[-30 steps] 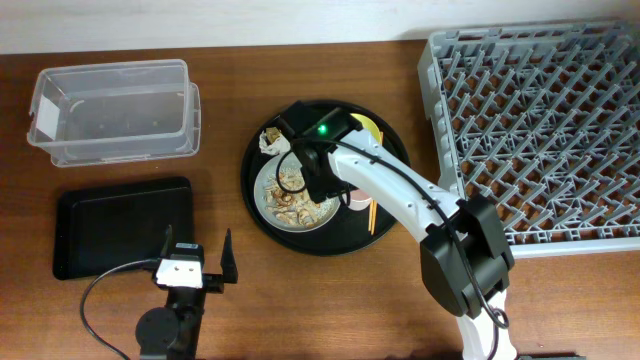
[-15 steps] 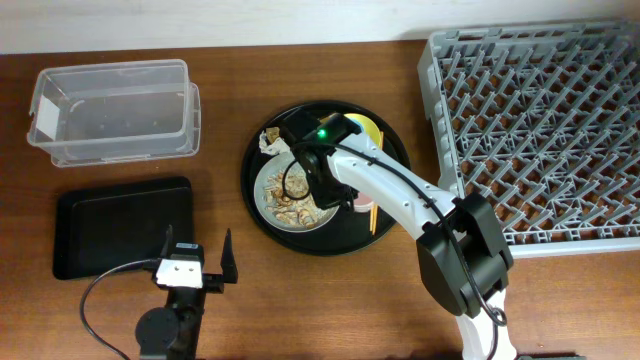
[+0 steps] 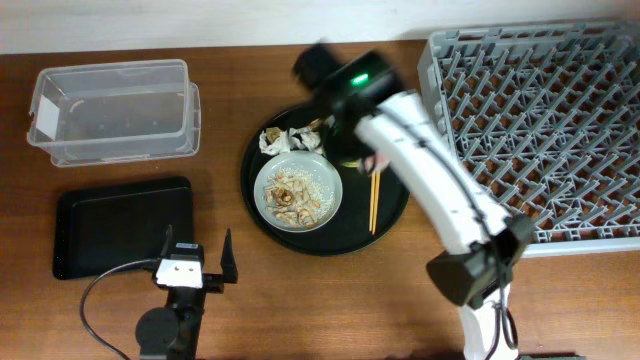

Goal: Sort waste into correct bins and load items into the dishwasher rack
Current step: 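Carry the pink cup to the dish rack and place it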

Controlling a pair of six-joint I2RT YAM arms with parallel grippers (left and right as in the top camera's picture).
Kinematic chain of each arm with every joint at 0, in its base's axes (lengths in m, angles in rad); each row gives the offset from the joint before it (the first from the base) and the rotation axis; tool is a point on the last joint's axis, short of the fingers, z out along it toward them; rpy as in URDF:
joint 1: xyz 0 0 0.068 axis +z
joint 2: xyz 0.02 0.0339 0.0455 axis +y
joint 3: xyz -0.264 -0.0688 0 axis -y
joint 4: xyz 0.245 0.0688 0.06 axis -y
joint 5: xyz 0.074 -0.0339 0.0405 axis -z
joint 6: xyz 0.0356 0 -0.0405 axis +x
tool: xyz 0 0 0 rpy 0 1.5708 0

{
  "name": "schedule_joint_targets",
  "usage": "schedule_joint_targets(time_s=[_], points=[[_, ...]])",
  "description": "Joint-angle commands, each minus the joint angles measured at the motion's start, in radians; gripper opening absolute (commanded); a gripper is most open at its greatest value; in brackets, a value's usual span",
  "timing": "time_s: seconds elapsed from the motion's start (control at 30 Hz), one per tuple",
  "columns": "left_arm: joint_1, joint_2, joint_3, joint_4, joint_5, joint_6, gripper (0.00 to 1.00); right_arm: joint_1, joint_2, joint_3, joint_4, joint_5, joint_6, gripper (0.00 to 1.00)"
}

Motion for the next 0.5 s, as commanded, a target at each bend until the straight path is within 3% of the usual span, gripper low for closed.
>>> schedule_joint_targets(time_s=[0.0,0.13,0.37,0.47], points=[[-0.005,-0.004,-0.008,-0.001,-0.004,0.012,0.99,-0.182,-0.007,0.214,-0.005,-0.234,-0.129,0.04],[-0.005,-0.004,-0.008,-0.001,-0.004,0.012,0.99,-0.472,-0.007,0.282,0.029,-0.485,-0.171,0.04],[-0.005,-0.004,-0.008,-0.001,-0.004,0.012,0.99,-0.889,0.038,0.184,0.138,-0.819,-0.369,0.04],[-0.005,-0.004,-0.008,-0.001,-0.003,0.012,0.99,-0.987,0.072,0.137,0.204,-0.961,-0.402,0.04]])
